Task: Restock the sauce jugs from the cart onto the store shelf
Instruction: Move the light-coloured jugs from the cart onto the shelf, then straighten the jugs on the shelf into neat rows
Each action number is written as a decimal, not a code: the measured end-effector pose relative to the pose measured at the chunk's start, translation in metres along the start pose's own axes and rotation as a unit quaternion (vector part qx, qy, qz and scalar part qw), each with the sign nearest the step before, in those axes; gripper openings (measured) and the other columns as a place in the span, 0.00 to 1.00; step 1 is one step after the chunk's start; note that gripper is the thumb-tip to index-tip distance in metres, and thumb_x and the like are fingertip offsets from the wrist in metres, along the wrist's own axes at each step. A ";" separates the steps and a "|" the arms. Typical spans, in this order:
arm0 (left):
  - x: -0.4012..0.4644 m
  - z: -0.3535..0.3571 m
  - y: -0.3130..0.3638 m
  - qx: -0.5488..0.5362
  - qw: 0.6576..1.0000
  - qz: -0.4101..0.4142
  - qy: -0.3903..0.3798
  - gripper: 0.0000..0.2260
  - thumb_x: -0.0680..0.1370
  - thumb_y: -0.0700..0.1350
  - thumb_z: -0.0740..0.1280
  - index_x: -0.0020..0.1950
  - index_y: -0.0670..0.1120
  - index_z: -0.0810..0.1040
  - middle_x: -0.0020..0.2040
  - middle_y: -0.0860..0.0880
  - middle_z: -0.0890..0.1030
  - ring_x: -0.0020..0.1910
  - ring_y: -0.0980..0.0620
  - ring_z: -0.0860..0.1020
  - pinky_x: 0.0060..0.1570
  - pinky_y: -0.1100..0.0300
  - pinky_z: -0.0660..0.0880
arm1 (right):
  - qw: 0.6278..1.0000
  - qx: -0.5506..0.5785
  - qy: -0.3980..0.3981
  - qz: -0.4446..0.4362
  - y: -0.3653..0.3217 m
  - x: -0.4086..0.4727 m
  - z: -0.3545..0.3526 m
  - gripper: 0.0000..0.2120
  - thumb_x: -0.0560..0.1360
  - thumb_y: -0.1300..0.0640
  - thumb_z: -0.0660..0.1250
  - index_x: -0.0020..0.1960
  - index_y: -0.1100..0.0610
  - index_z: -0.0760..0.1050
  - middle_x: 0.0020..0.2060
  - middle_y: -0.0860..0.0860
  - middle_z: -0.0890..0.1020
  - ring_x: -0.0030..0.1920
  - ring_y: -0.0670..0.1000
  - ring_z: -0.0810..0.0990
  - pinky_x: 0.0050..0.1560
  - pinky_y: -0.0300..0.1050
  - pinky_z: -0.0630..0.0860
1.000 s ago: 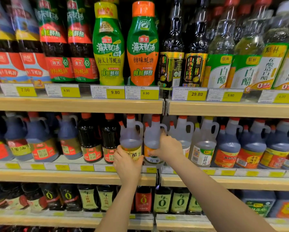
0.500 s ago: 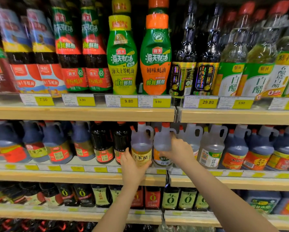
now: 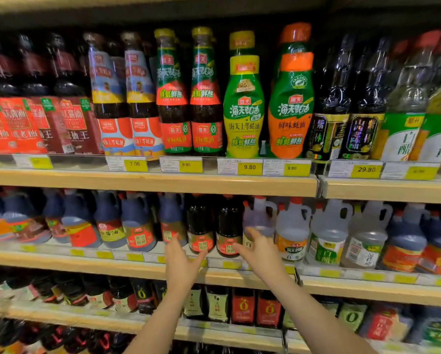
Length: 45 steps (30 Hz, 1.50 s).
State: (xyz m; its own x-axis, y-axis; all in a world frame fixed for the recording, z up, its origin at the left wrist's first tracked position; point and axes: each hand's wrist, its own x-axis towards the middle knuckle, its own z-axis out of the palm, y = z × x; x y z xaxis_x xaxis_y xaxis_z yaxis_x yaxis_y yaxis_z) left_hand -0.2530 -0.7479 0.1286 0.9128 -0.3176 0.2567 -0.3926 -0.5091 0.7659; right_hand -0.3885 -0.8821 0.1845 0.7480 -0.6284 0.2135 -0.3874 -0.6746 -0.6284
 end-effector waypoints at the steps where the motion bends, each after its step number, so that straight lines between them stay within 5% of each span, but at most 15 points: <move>1: 0.007 0.003 -0.002 -0.016 1.000 0.006 -0.010 0.37 0.68 0.51 0.74 0.70 0.38 0.62 0.67 0.40 0.70 0.68 0.42 0.66 0.64 0.51 0.66 | 1.000 0.012 0.013 0.010 -0.004 0.005 0.010 0.29 0.75 0.45 0.65 0.71 0.56 0.63 0.51 0.54 0.83 0.45 0.52 0.81 0.37 0.44 0.70; 6: 0.049 0.036 -0.021 -0.055 0.997 0.036 -0.042 0.35 0.67 0.52 0.74 0.67 0.38 0.65 0.63 0.40 0.72 0.65 0.41 0.69 0.61 0.47 0.70 | 0.992 0.032 0.086 0.087 -0.010 0.037 0.062 0.27 0.73 0.42 0.66 0.64 0.59 0.68 0.31 0.47 0.75 0.36 0.53 0.79 0.29 0.43 0.68; 12: 0.054 0.052 -0.016 0.069 0.997 0.023 -0.010 0.34 0.64 0.60 0.74 0.57 0.38 0.66 0.55 0.41 0.71 0.52 0.39 0.77 0.40 0.49 0.75 | 0.976 -0.001 0.157 0.148 -0.016 0.070 0.090 0.25 0.71 0.40 0.67 0.45 0.63 0.73 0.28 0.51 0.72 0.35 0.57 0.77 0.26 0.43 0.62; 16: 0.055 0.059 -0.013 0.155 0.988 0.004 0.019 0.39 0.63 0.65 0.72 0.60 0.38 0.67 0.54 0.41 0.73 0.49 0.41 0.77 0.42 0.48 0.75 | 0.971 -0.049 0.176 0.152 -0.014 0.074 0.094 0.27 0.72 0.38 0.65 0.46 0.65 0.75 0.33 0.55 0.76 0.41 0.60 0.81 0.32 0.44 0.66; 23: 0.058 0.066 -0.013 0.149 0.988 -0.013 0.025 0.38 0.64 0.62 0.72 0.63 0.39 0.65 0.53 0.41 0.73 0.50 0.40 0.76 0.44 0.47 0.73 | 0.970 -0.081 0.154 0.170 -0.019 0.074 0.090 0.27 0.68 0.36 0.68 0.43 0.63 0.74 0.34 0.54 0.76 0.42 0.58 0.81 0.34 0.44 0.67; 31: 0.047 0.055 -0.018 0.112 0.993 0.019 0.017 0.39 0.66 0.58 0.73 0.67 0.38 0.62 0.57 0.39 0.72 0.54 0.39 0.74 0.49 0.45 0.73 | 0.972 -0.108 0.144 0.148 -0.025 0.065 0.080 0.27 0.68 0.37 0.69 0.28 0.55 0.61 0.29 0.50 0.70 0.40 0.57 0.80 0.33 0.44 0.66; 45: 0.044 0.034 -0.023 0.123 0.991 0.038 -0.021 0.41 0.66 0.61 0.72 0.69 0.41 0.58 0.60 0.43 0.71 0.59 0.42 0.73 0.54 0.46 0.72 | 0.973 -0.131 0.129 0.138 -0.030 0.049 0.076 0.27 0.67 0.35 0.68 0.39 0.59 0.67 0.38 0.55 0.80 0.44 0.57 0.81 0.35 0.44 0.70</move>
State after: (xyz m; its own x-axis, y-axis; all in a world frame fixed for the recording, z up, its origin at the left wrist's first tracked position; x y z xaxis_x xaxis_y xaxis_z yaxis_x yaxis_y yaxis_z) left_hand -0.2077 -0.7767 0.1022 0.8759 -0.3929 0.2799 -0.4806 -0.6602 0.5772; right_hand -0.2991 -0.8632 0.1574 0.4481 -0.8534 0.2662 -0.7043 -0.5204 -0.4829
